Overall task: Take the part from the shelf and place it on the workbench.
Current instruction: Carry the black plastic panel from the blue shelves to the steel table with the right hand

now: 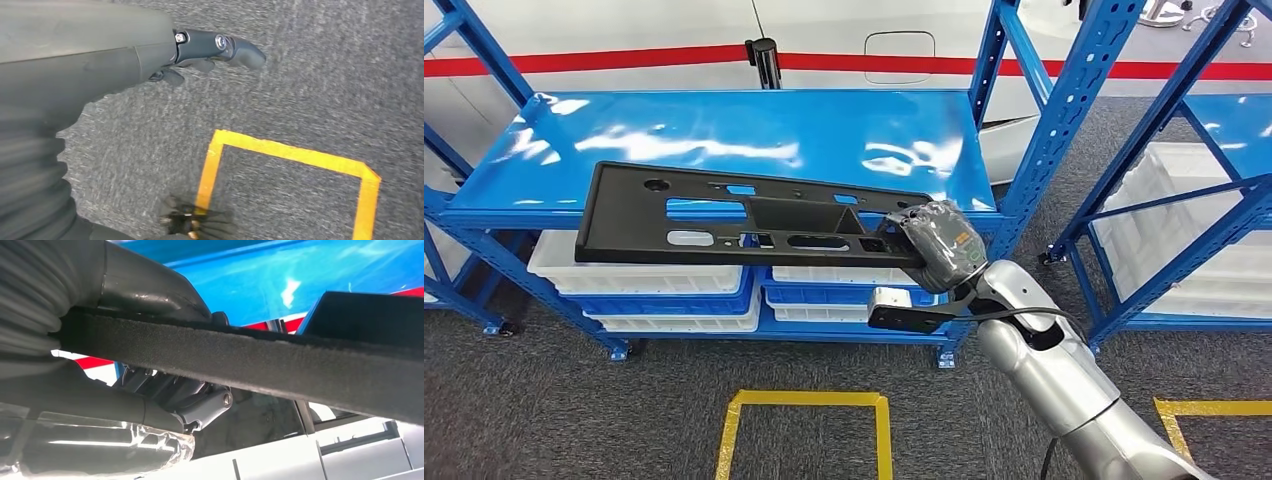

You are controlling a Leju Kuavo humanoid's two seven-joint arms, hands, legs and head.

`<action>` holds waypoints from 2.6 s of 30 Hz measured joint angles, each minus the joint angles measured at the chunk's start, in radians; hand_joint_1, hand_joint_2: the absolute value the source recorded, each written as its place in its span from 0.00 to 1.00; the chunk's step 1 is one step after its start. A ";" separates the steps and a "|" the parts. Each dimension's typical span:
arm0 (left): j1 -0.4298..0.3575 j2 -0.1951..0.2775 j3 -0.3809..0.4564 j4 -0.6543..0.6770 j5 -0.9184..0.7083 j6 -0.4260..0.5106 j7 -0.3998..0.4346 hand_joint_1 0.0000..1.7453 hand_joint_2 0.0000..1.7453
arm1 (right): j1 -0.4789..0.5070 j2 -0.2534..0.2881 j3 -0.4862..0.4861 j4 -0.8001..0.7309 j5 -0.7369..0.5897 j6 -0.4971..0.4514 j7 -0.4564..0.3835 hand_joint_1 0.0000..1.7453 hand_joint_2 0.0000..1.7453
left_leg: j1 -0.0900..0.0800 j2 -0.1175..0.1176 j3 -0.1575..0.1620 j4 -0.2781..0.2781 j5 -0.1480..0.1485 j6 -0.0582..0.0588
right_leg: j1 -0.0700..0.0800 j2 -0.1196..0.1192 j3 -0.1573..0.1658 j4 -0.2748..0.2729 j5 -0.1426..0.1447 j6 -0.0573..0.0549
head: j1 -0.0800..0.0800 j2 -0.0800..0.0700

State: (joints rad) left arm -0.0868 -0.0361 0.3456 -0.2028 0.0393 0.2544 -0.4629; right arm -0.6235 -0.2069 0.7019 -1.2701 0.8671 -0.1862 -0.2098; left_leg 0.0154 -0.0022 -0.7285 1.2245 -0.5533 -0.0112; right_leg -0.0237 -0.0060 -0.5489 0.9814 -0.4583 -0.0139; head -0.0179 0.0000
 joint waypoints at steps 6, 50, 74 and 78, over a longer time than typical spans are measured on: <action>-0.002 0.001 0.000 0.000 0.001 0.000 -0.003 0.00 1.00 | 0.001 0.000 0.000 0.000 -0.004 0.003 -0.004 1.00 1.00 | 0.008 -0.001 0.191 -0.159 0.056 0.003 | 0.003 0.000 -0.066 0.007 0.055 0.021 | 0.000 0.000; 0.003 -0.001 0.010 0.000 -0.002 -0.004 -0.018 0.00 1.00 | -0.016 0.006 0.001 0.004 -0.018 0.011 -0.012 1.00 1.00 | -0.022 0.008 0.057 -0.219 0.180 0.075 | 0.015 0.002 -0.057 0.250 -0.086 0.058 | 0.011 0.000; 0.006 -0.003 0.016 0.000 -0.008 -0.003 -0.020 0.00 1.00 | -0.019 0.006 -0.007 0.003 -0.043 0.012 -0.024 1.00 1.00 | 0.011 -0.001 0.179 -0.219 0.079 0.037 | -0.004 -0.003 -0.130 0.095 0.007 0.068 | -0.006 0.000; 0.006 -0.002 0.016 0.000 -0.008 -0.004 -0.020 0.00 1.00 | -0.018 0.007 -0.008 0.003 -0.052 0.015 -0.024 1.00 1.00 | -0.006 0.002 0.122 -0.218 0.122 0.061 | -0.001 -0.001 -0.171 0.316 -0.095 0.062 | -0.001 0.000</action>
State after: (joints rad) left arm -0.0809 -0.0380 0.3613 -0.2033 0.0316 0.2508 -0.4826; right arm -0.6416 -0.2000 0.6944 -1.2673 0.8153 -0.1713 -0.2336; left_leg 0.0089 0.0000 -0.6065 1.0067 -0.4317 0.0498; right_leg -0.0247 -0.0068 -0.7203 1.2971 -0.5533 0.0484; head -0.0186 0.0000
